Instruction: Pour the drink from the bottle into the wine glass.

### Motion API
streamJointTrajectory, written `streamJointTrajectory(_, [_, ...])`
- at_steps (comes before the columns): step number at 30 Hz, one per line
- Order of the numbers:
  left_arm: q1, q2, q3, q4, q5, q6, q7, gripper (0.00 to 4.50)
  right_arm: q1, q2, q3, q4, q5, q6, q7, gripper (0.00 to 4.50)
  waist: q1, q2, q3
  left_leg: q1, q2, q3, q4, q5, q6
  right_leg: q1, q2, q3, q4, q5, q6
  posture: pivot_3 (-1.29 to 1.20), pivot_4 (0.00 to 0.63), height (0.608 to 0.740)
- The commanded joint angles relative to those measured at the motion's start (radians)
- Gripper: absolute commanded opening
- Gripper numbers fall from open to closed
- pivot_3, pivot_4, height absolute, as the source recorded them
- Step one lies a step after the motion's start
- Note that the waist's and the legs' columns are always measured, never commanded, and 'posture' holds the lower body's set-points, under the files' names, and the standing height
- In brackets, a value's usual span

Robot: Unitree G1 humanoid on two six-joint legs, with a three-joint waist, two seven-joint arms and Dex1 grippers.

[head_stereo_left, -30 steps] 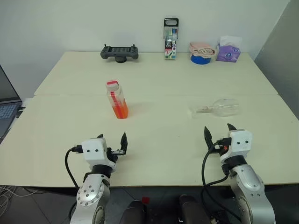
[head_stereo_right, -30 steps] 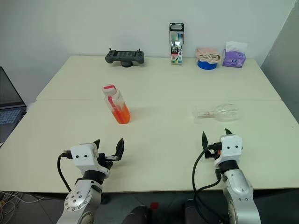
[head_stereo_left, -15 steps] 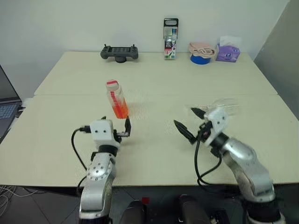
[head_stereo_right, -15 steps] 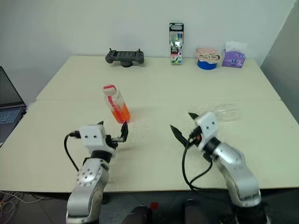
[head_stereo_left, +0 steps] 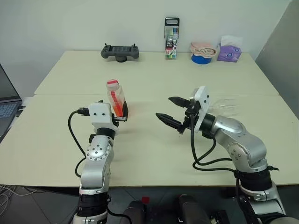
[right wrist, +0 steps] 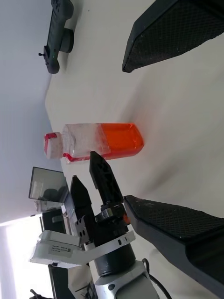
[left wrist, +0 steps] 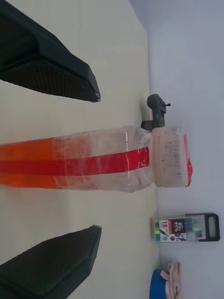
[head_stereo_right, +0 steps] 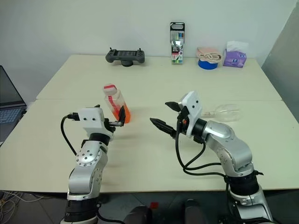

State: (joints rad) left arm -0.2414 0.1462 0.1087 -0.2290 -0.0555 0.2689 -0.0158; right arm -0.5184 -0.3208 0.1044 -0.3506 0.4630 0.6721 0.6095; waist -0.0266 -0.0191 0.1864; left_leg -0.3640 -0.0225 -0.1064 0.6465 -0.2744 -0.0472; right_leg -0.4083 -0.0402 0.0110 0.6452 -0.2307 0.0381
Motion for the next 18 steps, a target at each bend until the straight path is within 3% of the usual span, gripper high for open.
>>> streamJointTrajectory(1, [-0.064, 0.013, 0.004, 0.029, -0.008, -0.025, -0.020, 4.50, -0.030, 0.017, 0.012, -0.007, 0.005, -0.022, 0.004, 4.49, 0.000, 0.000, 0.000, 0.000, 0.000, 0.000, 0.000, 0.000, 0.000, 0.000, 0.000, 0.000, 0.000, 0.000, 0.000, 0.00, 0.150, 0.740])
streamJointTrajectory(18, [-0.305, 0.049, 0.022, 0.420, -0.014, -0.224, -0.062, 4.50, 0.018, 0.006, 0.037, -0.040, -0.018, -0.019, -0.020, 4.49, -0.001, 0.000, 0.000, -0.001, 0.000, 0.001, 0.000, 0.000, 0.000, -0.001, 0.000, 0.001, 0.000, 0.001, -0.001, 0.00, 0.150, 0.740])
